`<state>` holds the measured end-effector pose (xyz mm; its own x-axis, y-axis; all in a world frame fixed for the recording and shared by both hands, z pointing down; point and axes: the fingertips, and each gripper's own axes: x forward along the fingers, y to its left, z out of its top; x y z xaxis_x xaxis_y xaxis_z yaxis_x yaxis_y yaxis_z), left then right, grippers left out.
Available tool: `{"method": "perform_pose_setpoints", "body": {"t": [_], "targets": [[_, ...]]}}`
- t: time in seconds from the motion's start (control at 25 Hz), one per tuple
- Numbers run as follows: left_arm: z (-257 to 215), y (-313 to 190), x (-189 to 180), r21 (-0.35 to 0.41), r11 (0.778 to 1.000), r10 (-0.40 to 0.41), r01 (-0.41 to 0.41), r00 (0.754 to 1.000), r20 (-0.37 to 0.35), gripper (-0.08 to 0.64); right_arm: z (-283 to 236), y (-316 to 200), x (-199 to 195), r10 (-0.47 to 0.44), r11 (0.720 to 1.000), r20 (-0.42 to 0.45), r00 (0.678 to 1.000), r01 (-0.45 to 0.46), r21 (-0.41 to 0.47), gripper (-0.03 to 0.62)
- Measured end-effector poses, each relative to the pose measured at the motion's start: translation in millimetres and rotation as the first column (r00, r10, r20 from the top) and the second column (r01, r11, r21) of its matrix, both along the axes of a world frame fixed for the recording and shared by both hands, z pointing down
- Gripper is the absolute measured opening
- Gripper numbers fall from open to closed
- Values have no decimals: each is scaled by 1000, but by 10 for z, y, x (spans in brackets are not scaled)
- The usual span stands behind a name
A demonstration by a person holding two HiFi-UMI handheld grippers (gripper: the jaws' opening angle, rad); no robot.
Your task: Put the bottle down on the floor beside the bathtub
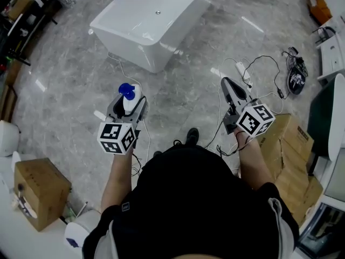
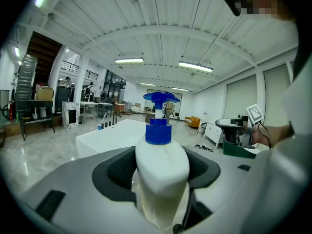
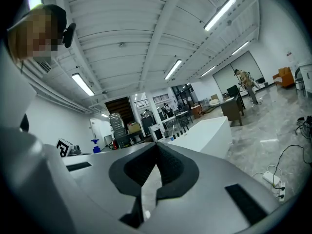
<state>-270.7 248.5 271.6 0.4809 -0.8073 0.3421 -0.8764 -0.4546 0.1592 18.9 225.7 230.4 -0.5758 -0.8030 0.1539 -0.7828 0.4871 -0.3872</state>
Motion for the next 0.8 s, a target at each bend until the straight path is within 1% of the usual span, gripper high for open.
{"method": "perform_pose_setpoints", "body": {"t": [0.12,0.24,0.36,0.44,0.52,0.6,0.8], "targets": [[-50,-262,342,2,1000,3,-3,1000,-1,279,36,-213,323,-7,1000,-2,1000,7,-9,28],[-57,-495,677,0,1000,-1,1,1000,11,279,96,-365,688,-3,1000,15,1000,4,-18,28],[-40,-668,980,-12,1000,4,-4,1000,27,279,209,-426,1024,9,999,32,999,-8,-37,28],[-53,-754,1165,-17,1000,17,-17,999,30,279,302,-445,1202,21,998,19,1000,-20,-53,28],[-80,-830,1323,-16,999,31,-31,999,27,279,386,-473,1319,25,998,1,1000,-25,-65,28],[-78,-895,1440,-20,999,44,-44,999,31,279,448,-498,1373,25,997,4,1000,-24,-76,28],[-14,-1107,1598,-34,998,60,-59,998,28,279,544,-641,1414,22,995,20,1000,-20,-100,28]]}}
